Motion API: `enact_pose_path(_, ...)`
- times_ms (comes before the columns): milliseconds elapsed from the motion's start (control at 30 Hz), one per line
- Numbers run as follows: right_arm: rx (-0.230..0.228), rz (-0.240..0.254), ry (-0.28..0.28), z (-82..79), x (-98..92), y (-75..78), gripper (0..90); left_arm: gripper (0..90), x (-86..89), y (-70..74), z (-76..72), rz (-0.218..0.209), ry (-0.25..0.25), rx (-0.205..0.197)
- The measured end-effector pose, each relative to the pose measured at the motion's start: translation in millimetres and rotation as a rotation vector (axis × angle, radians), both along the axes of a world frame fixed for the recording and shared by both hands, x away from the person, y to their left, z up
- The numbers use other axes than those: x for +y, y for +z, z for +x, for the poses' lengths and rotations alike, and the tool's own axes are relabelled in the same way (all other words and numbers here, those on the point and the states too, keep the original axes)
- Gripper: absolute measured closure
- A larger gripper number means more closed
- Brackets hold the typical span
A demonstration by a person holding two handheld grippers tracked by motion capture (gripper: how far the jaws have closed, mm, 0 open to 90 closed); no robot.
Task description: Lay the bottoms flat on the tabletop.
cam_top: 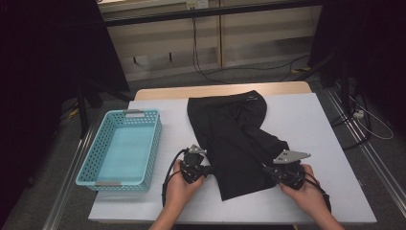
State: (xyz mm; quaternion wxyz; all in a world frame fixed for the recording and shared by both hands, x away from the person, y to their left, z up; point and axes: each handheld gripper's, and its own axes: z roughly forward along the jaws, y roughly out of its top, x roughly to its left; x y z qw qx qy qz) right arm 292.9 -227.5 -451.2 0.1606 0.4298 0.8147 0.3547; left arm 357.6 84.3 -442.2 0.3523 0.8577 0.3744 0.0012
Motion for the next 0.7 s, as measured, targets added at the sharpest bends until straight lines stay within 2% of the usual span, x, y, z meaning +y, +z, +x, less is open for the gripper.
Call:
enact_pose_path(200,0.002,0.009,0.010,-1.2,2.2,1.1,89.1,90.0,15.9,7.4,-1.0,-0.034,0.023,0.008)
enact_pose_path(467,0.012,0.017,0.049,-3.3,14.0,1.6,89.2,90.0,34.9,13.1,2.2,-0.044,0.038,0.042)
enact_pose_path(567,0.012,0.017,0.061,-3.1,19.3,1.4,89.2,90.0,41.0,14.9,3.8,-0.045,0.044,0.043)
enact_pose_path(700,0.010,0.005,0.078,-3.5,25.8,1.7,89.2,90.0,43.9,14.1,4.3,-0.066,0.055,0.054)
